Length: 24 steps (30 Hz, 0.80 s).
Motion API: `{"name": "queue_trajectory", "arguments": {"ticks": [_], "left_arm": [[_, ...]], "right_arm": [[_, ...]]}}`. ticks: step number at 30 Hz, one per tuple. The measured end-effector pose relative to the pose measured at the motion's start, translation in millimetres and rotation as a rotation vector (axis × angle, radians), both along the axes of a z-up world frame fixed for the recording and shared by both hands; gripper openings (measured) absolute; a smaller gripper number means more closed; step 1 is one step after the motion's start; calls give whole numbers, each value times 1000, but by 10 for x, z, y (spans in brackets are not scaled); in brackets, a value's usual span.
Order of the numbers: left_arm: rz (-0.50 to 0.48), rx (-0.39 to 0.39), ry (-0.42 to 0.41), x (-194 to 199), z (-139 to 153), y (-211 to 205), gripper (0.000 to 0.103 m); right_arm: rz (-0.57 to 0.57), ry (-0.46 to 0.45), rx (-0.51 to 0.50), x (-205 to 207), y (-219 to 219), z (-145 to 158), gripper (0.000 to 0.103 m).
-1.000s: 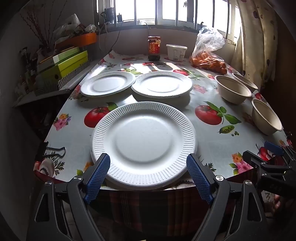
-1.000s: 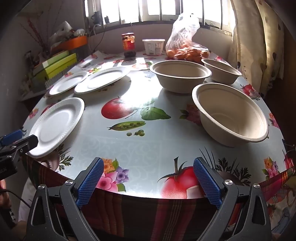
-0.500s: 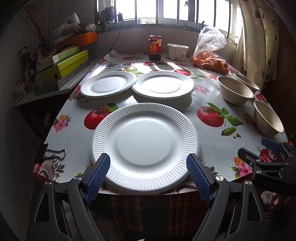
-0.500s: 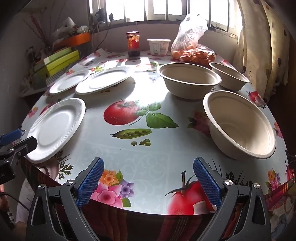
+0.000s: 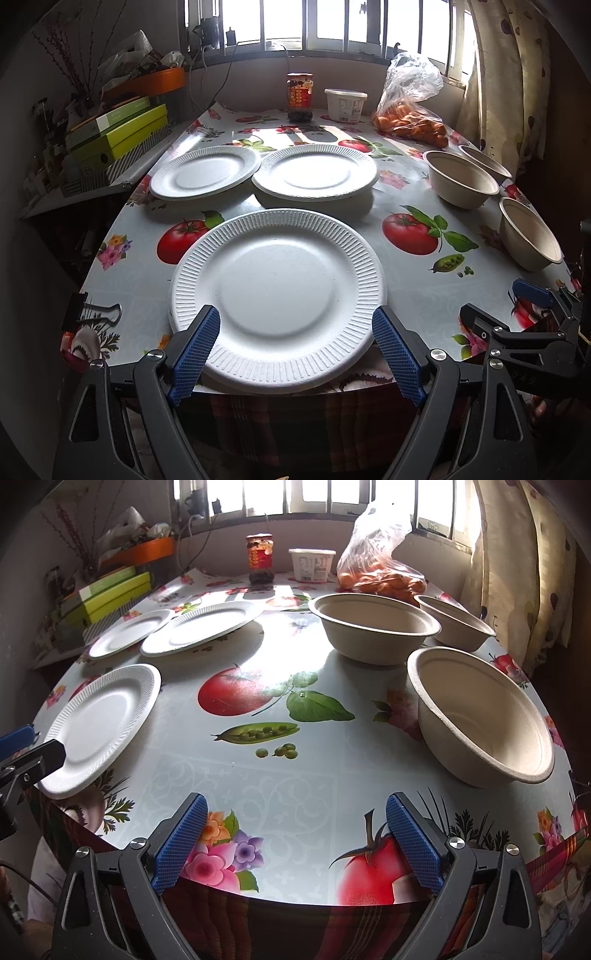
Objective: Organize plates and bowls
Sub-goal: 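Move the left gripper toward the rim of a white paper plate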
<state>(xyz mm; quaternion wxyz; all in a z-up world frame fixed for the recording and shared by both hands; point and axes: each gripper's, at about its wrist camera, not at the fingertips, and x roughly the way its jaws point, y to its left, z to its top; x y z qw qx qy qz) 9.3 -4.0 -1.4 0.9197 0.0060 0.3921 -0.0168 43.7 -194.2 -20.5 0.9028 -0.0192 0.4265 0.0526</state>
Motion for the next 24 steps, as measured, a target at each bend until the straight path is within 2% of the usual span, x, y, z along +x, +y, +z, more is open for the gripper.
{"name": "queue_trajectory", "arguments": {"ticks": [24], "left_arm": [[9, -17, 7, -57, 11, 15, 85]], "right_arm": [[4, -4, 1, -54, 14, 15, 99]]}}
